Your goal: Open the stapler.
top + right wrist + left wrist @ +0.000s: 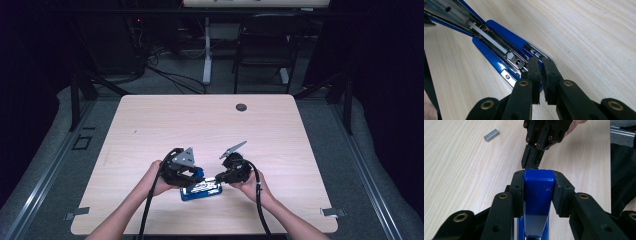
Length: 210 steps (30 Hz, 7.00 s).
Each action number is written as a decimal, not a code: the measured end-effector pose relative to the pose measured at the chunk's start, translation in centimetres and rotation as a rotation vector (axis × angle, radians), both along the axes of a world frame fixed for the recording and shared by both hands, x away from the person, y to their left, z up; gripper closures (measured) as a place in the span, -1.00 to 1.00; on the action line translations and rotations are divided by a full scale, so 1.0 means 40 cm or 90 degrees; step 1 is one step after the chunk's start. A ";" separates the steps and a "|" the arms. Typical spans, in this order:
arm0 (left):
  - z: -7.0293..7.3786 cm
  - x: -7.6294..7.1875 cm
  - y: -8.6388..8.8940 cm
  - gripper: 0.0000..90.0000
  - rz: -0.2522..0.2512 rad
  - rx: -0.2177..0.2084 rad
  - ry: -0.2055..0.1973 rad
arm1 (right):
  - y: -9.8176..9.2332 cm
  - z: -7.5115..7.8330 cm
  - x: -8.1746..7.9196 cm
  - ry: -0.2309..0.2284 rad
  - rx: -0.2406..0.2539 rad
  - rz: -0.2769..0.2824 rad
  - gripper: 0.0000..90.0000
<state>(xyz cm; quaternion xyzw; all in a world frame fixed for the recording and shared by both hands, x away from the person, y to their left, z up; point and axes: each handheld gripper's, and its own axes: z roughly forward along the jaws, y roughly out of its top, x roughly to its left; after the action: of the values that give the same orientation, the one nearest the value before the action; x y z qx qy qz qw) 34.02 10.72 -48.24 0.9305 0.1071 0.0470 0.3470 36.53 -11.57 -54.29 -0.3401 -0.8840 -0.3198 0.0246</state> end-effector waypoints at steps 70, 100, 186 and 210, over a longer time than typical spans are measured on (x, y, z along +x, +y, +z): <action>-0.009 -0.054 0.190 0.46 0.064 0.017 0.042 | 0.003 0.006 0.000 -0.005 -0.020 0.009 0.92; -0.090 -0.049 0.248 0.45 0.076 0.077 0.105 | 0.005 0.009 0.005 -0.002 -0.028 0.015 0.92; -0.178 -0.008 0.249 0.41 0.056 0.144 0.151 | -0.086 0.048 0.040 -0.015 -0.043 -0.009 0.15; -0.180 -0.006 0.248 0.41 0.053 0.146 0.153 | -0.155 0.040 0.082 -0.026 -0.141 -0.016 -0.79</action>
<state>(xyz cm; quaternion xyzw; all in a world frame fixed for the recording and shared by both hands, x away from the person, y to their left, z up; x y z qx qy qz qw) 33.76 20.63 -55.46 0.9577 0.1802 -0.0381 0.2211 39.79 -17.78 -52.69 -0.3454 -0.9097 -0.2276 -0.0354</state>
